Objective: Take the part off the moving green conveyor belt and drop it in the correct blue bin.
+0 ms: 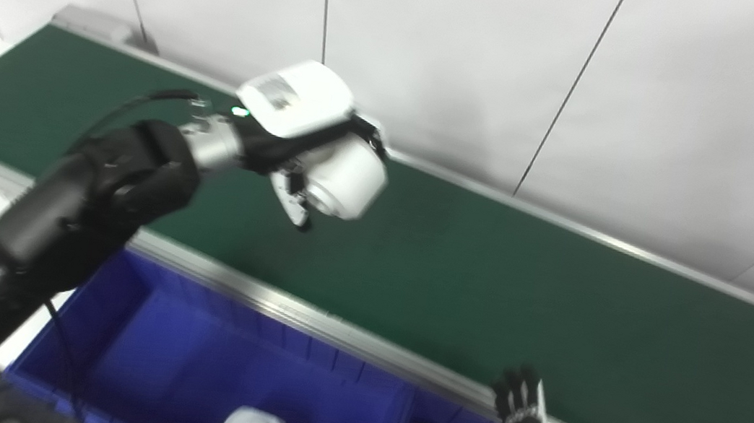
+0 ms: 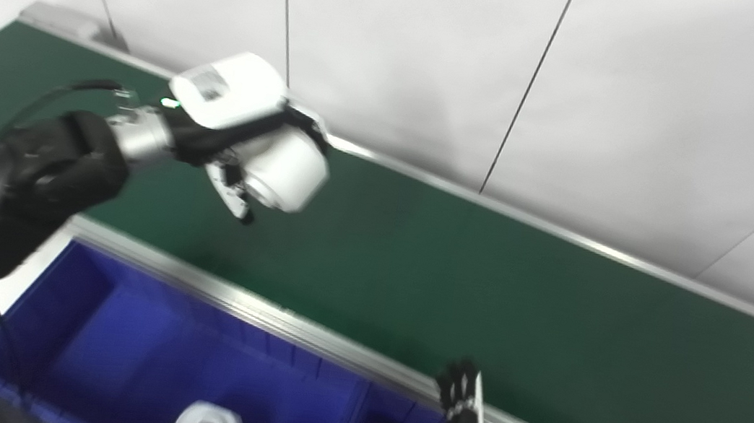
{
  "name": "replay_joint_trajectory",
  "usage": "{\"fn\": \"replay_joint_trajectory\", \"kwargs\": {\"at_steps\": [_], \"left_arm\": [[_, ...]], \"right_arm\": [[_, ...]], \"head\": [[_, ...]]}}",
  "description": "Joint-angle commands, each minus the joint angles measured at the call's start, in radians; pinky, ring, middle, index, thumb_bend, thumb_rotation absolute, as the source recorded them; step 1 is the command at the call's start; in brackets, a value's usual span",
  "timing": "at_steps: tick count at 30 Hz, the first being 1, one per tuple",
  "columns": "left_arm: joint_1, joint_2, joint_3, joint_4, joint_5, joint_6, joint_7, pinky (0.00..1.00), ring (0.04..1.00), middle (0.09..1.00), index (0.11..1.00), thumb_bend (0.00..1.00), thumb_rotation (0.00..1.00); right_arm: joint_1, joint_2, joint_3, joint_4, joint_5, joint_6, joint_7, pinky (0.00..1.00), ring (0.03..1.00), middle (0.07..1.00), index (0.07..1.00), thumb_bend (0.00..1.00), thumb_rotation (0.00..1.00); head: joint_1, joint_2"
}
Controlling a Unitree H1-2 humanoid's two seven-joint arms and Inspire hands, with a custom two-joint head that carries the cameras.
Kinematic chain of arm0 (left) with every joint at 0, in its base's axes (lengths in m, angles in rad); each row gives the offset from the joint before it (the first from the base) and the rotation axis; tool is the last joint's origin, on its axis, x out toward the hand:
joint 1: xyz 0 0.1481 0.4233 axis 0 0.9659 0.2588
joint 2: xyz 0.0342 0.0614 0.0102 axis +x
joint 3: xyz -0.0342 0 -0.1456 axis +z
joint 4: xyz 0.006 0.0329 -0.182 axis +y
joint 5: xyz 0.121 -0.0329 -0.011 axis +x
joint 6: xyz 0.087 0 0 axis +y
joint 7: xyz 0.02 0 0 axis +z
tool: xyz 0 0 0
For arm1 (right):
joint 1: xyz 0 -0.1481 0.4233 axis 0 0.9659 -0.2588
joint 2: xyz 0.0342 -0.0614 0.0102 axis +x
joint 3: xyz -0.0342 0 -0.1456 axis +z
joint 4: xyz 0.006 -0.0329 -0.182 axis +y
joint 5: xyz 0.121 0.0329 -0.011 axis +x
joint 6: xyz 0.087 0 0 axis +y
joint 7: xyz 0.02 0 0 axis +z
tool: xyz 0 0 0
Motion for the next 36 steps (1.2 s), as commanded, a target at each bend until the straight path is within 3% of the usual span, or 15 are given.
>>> {"fn": "replay_joint_trajectory", "kwargs": {"at_steps": [1, 6, 9, 13, 17, 21, 24, 28, 32, 36], "left_arm": [[0.070, 0.027, 0.057, -0.110, -0.024, 0.047, -0.013, 0.36, 0.405, 0.479, 0.510, 0.50, 0.00], [0.315, -0.004, 0.158, -0.317, -0.050, 0.139, -0.051, 0.37, 0.418, 0.474, 0.500, 0.50, 0.00], [0.474, -0.035, 0.190, -0.373, -0.028, 0.092, -0.011, 0.36, 0.417, 0.485, 0.497, 0.50, 0.00], [0.667, -0.105, 0.207, -0.370, 0.035, 0.052, 0.048, 0.39, 0.414, 0.494, 0.503, 0.50, 0.00], [0.773, -0.177, 0.202, -0.309, 0.106, 0.018, 0.109, 0.37, 0.416, 0.508, 0.494, 0.50, 0.00], [0.807, -0.236, 0.199, -0.200, 0.154, 0.007, 0.172, 0.40, 0.425, 0.500, 0.494, 0.50, 0.00], [0.782, -0.252, 0.175, -0.093, 0.184, -0.014, 0.209, 0.42, 0.428, 0.510, 0.487, 0.50, 0.00], [0.727, -0.255, 0.126, 0.016, 0.217, -0.049, 0.266, 0.38, 0.422, 0.526, 0.486, 0.50, 0.00], [0.680, -0.272, 0.103, 0.001, 0.217, -0.013, 0.249, 0.39, 0.421, 0.524, 0.483, 0.50, 0.00], [0.611, -0.282, 0.083, -0.117, 0.219, 0.044, 0.146, 0.41, 0.412, 0.514, 0.484, 0.50, 0.00]], "right_arm": [[0.006, 0.006, -0.007, -0.078, -0.013, 0.018, -0.005, 0.94, 0.925, 0.951, 1.000, 0.87, 1.00], [0.039, 0.013, 0.006, -0.229, -0.002, 0.121, -0.004, 0.93, 0.923, 0.949, 1.000, 0.85, 1.00], [0.058, 0.010, 0.028, -0.310, 0.005, 0.196, 0.007, 0.94, 0.927, 0.949, 1.000, 0.84, 1.00], [0.057, -0.021, 0.040, -0.366, 0.016, 0.232, 0.028, 0.95, 0.934, 0.956, 1.000, 0.83, 1.00], [0.050, -0.059, 0.023, -0.398, 0.033, 0.250, 0.040, 0.94, 0.932, 0.959, 1.000, 0.84, 1.00], [0.027, -0.076, -0.001, -0.387, 0.057, 0.250, 0.038, 0.93, 0.918, 0.952, 0.994, 0.83, 1.00], [0.013, -0.083, -0.028, -0.377, 0.076, 0.246, 0.033, 0.90, 0.902, 0.939, 0.987, 0.82, 1.00], [0.012, -0.108, -0.070, -0.395, 0.097, 0.251, 0.036, 0.88, 0.885, 0.924, 0.982, 0.81, 1.00], [0.071, -0.114, -0.093, -0.438, 0.078, 0.243, 0.022, 0.88, 0.882, 0.923, 0.973, 0.83, 0.99], [0.167, -0.091, -0.087, -0.464, 0.034, 0.187, 0.001, 0.88, 0.885, 0.926, 0.977, 0.82, 0.97]], "head": [[-0.001, 0.001], [0.044, 0.030], [0.054, 0.035], [0.055, 0.035], [0.024, 0.036], [-0.029, 0.034], [-0.078, 0.028], [-0.153, 0.030], [-0.214, 0.041], [-0.288, 0.049]]}}
